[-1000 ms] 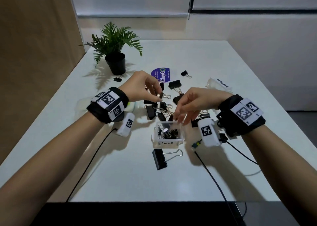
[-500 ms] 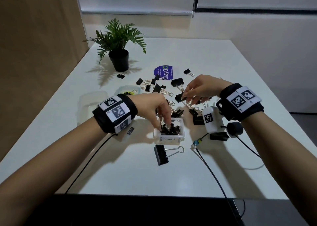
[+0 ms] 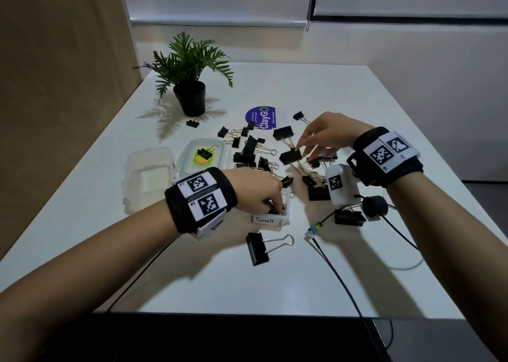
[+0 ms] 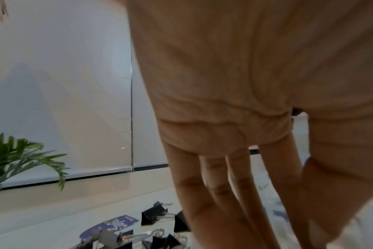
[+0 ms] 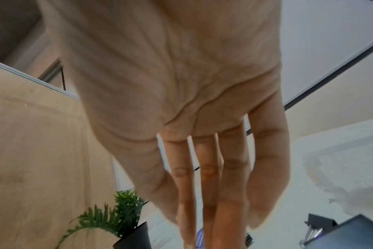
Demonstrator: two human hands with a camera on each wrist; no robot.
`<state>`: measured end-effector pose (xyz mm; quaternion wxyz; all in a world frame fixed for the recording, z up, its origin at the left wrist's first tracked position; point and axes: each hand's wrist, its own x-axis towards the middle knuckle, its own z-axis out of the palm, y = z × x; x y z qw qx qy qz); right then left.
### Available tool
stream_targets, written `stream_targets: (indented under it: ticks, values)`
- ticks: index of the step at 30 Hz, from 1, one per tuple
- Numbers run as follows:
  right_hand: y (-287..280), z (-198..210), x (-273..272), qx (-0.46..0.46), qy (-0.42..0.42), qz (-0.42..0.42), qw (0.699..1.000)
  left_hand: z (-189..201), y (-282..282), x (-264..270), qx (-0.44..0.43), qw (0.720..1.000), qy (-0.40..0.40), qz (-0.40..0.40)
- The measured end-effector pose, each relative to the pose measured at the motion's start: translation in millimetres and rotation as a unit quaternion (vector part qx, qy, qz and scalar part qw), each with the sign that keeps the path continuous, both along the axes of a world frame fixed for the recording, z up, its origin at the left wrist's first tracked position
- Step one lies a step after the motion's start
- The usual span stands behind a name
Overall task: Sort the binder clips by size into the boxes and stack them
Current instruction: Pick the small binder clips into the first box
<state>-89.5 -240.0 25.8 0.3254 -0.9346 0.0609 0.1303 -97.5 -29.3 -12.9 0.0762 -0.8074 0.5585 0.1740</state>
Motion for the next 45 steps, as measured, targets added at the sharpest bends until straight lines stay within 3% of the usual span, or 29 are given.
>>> stream_targets:
  ticks: [5, 9, 14, 25, 35, 39, 42, 45]
  values:
    - [-5, -4, 13, -0.033, -0.009, -0.040, 0.999, -2, 0, 2, 0.000, 1.000, 0.023, 0.012]
    - [3, -9, 26, -0.106, -0.012, -0.023, 0.994, 1, 0, 11, -0.082, 0.990, 0.099, 0.050]
    - [16, -22, 35, -0.206, 0.017, 0.024, 0.978, 8, 3, 22, -0.211, 0.966, 0.116, 0.099]
    - [-3, -36, 55, -0.166, 0.010, -0.045, 0.985, 0, 23, 67, -0.245, 0.944, 0.062, 0.215]
    - [8, -53, 72, -0.213, -0.042, -0.030, 0.976, -18, 16, 99, -0.301, 0.886, 0.075, 0.345]
    - [5, -55, 75, -0.188, -0.033, -0.018, 0.982, -22, 6, 113, -0.308, 0.875, -0.009, 0.374]
    - [6, -56, 77, -0.203, -0.038, -0.010, 0.978, -20, -13, 122, -0.260, 0.897, -0.085, 0.348]
    - [10, -56, 78, -0.225, -0.047, -0.009, 0.973, -24, -36, 129, -0.162, 0.932, -0.098, 0.308]
